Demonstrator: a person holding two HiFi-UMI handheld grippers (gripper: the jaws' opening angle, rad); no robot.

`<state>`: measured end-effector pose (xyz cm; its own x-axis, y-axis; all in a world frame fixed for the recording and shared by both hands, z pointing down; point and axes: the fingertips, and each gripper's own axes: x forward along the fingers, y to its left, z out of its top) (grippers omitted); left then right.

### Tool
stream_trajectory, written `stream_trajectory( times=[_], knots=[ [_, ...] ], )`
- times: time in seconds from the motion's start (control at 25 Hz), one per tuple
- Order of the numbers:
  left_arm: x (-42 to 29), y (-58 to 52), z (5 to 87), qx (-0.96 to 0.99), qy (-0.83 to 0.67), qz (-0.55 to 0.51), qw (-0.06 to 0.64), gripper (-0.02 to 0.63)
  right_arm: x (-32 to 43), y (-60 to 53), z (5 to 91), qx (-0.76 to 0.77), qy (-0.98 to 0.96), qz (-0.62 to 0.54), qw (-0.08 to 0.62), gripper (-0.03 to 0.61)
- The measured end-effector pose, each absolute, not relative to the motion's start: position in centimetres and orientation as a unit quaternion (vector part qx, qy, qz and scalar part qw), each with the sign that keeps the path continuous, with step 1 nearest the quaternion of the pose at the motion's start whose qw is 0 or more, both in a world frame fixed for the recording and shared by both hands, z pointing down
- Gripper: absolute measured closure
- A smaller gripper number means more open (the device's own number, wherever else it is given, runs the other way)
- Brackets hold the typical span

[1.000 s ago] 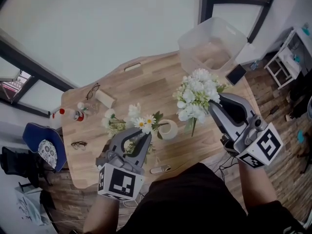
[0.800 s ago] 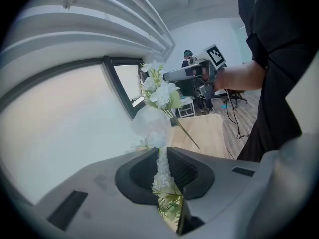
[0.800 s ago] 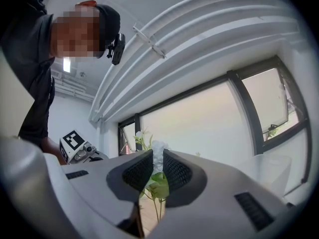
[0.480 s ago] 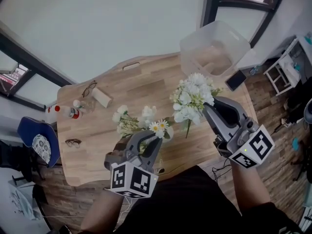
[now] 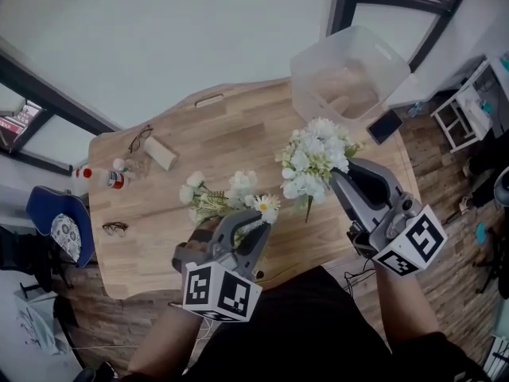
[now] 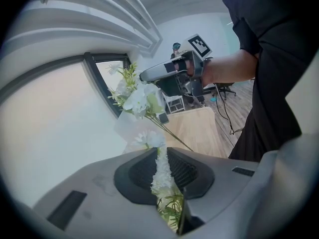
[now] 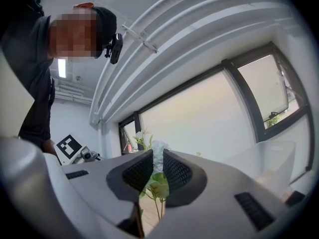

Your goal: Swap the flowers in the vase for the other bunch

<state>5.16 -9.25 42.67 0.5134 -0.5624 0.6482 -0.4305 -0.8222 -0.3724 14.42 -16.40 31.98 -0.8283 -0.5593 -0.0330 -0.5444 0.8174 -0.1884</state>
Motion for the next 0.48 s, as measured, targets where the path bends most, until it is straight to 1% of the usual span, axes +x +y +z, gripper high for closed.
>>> stream_trajectory(
  times=[0.24, 0.48],
  knots=[
    [6.0, -9.6, 43.0, -0.865, 0.285, -0.404, 0.083, 0.561, 14.7, -16.3, 32.1, -0.289, 0.952, -0.089, 0.045, 0.500],
    [6.1, -9.4, 41.6, -0.871, 0.306, -0.376, 0.074, 0.517, 14.6, -16.2, 31.8, -0.291, 0.952, -0.087, 0.043, 0.501]
  ],
)
